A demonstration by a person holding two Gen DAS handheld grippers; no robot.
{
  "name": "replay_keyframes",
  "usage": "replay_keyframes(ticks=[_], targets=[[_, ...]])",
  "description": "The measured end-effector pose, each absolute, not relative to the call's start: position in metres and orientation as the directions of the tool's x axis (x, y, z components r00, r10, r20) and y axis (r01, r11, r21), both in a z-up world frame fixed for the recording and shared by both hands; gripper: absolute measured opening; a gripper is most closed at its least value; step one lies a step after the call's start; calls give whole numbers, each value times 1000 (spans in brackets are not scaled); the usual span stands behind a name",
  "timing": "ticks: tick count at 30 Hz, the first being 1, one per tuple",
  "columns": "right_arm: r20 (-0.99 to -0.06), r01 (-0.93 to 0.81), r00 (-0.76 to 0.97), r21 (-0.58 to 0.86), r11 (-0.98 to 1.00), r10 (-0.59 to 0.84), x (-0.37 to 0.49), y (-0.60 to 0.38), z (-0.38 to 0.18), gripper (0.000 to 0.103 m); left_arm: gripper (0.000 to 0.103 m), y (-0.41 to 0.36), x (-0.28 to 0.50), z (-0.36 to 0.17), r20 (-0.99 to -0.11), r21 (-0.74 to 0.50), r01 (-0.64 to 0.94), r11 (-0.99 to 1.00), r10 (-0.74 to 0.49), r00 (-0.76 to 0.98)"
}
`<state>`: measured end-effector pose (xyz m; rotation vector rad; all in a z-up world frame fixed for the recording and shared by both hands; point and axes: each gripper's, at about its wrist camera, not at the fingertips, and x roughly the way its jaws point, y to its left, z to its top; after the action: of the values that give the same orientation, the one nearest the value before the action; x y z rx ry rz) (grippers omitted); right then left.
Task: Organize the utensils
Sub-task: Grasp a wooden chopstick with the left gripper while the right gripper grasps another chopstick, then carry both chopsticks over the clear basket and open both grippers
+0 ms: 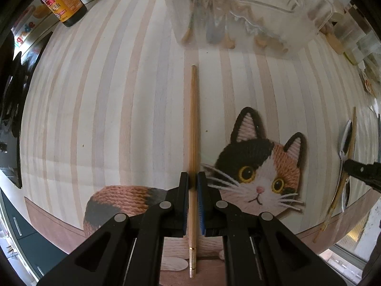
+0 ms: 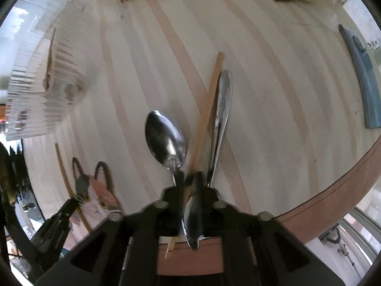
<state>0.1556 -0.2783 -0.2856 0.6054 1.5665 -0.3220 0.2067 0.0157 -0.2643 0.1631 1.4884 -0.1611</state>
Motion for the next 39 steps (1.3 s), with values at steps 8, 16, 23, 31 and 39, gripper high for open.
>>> replay_keyframes(ticks=[8,16,23,31,39], targets=[[-992,556,45,126,822,122,154,-280,-272,7,5,12,209,-267,-997,4,207,978,-12,73],[-978,476,143,201,856,150,152,-261,-225,7,5,12,209,-268,-997,7,216,976,-9,73],[-993,325,59,117,939,103,170,-208,-261,7,5,6,208,-270,-998,5,218,976,-10,68],[-1000,220,11,-12,975,-15,174,-187,-281,7,5,9,210,-269,-998,-2,222,975,-16,62],[-999,197,-5,-54,979,-54,181,-167,-295,8,5,8,211,-270,-998,4,227,974,-9,57]])
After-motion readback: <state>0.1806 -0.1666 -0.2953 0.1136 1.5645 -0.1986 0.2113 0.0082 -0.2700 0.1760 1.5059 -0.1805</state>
